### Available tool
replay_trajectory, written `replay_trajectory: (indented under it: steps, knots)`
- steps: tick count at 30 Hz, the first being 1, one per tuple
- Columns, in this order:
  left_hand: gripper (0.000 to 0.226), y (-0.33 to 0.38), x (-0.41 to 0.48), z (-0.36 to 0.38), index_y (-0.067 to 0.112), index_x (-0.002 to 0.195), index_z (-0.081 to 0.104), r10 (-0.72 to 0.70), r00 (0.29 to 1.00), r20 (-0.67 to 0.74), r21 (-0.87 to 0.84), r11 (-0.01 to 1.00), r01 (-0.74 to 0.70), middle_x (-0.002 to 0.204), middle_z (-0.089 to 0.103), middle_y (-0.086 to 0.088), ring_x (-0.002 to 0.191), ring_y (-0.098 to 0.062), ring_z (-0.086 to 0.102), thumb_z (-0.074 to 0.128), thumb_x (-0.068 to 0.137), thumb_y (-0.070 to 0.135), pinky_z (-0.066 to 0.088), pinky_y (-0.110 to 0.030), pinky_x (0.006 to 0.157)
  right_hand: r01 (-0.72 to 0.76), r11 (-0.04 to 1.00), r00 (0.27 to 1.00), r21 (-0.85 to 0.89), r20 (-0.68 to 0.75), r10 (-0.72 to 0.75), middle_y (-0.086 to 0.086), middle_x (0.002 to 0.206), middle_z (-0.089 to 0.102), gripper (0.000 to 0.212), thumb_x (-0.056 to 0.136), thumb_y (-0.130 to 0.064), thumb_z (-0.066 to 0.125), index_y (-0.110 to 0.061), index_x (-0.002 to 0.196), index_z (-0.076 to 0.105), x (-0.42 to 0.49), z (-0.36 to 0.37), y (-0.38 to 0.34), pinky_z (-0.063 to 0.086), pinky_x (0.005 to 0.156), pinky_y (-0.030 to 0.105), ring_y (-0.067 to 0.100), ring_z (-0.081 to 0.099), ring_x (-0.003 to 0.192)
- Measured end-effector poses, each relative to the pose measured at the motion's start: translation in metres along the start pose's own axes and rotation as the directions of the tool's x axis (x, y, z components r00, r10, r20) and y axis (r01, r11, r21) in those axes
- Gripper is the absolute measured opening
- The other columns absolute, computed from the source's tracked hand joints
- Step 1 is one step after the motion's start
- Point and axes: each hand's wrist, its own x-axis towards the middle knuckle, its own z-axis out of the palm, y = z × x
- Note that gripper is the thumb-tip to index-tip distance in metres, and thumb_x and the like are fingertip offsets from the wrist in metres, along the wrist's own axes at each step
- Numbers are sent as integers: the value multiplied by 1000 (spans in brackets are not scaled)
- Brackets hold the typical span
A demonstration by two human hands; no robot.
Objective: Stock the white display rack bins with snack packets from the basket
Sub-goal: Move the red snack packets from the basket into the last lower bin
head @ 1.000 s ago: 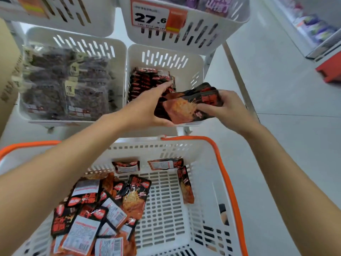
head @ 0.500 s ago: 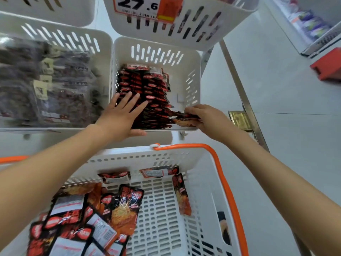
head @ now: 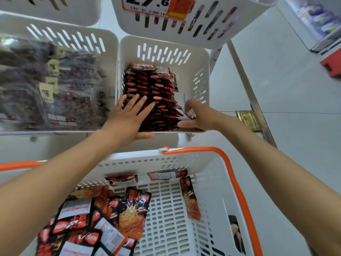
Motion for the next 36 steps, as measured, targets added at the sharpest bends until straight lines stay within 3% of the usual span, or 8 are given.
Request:
replay_trajectory:
  steps: [12,16,21,23,26,29,32,36]
  knots:
    - [94,2,-12,-13,24,158,1,-5,999,-40,-195,981,-3,166,-8,-7,153,-22,-10,36,86,72,-5,-43,124,-109,991,992,78,68,104,3,126,60,86,70,-71,69,-19,135,43,-11,6,3,52,95,40,20,60,108]
    - [75,14,-36,-25,21,155,30,-120,985,-121,-520,853,40,164,20,-7,150,-25,21,56,93,54,22,-43,121,-8,970,969,244,-237,68,1,146,47,74,80,-54,73,-22,141,45,-48,9,-22,42,105,33,17,48,129]
    - [44,41,-90,-41,17,135,55,-235,909,-343,-655,754,-53,134,58,0,119,-17,53,64,95,33,42,-31,101,295,877,777,378,-629,10,-3,101,64,14,91,-11,65,-16,104,66,-127,58,-86,51,76,22,8,60,87]
    - [38,51,-117,-39,15,130,59,-253,877,-408,-647,758,-82,125,62,-1,110,-16,55,66,94,26,40,-25,95,250,906,813,342,-583,-4,-3,99,62,14,88,-6,63,-14,100,65,-151,100,-93,50,77,26,10,57,87]
    - [33,58,-156,-25,13,125,62,-282,855,-436,-640,764,-75,115,64,0,99,-16,56,67,92,18,45,-29,88,-56,955,930,290,-334,156,3,133,48,45,88,-13,65,-13,131,52,-163,164,-73,39,109,36,18,44,124]
    - [34,62,-187,-7,16,125,62,-336,870,-361,-670,742,8,111,63,2,93,-10,53,67,92,17,47,-30,83,-187,941,934,283,-245,259,6,157,27,74,93,-12,60,-20,155,19,-169,200,-55,27,115,30,21,29,140]
    - [35,65,-211,10,20,128,59,-386,897,-214,-741,663,108,114,61,3,95,-9,56,66,94,22,50,-33,89,-205,856,921,474,-203,333,-5,116,63,46,100,-20,42,-44,138,34,-176,201,-57,51,86,31,13,62,97]
    - [84,81,-222,27,29,149,35,-290,899,330,-905,174,388,136,45,12,121,-9,49,74,79,55,44,-39,105,-100,729,940,677,-176,293,9,98,65,51,91,7,52,-23,131,42,-184,189,-87,49,58,19,13,59,74]
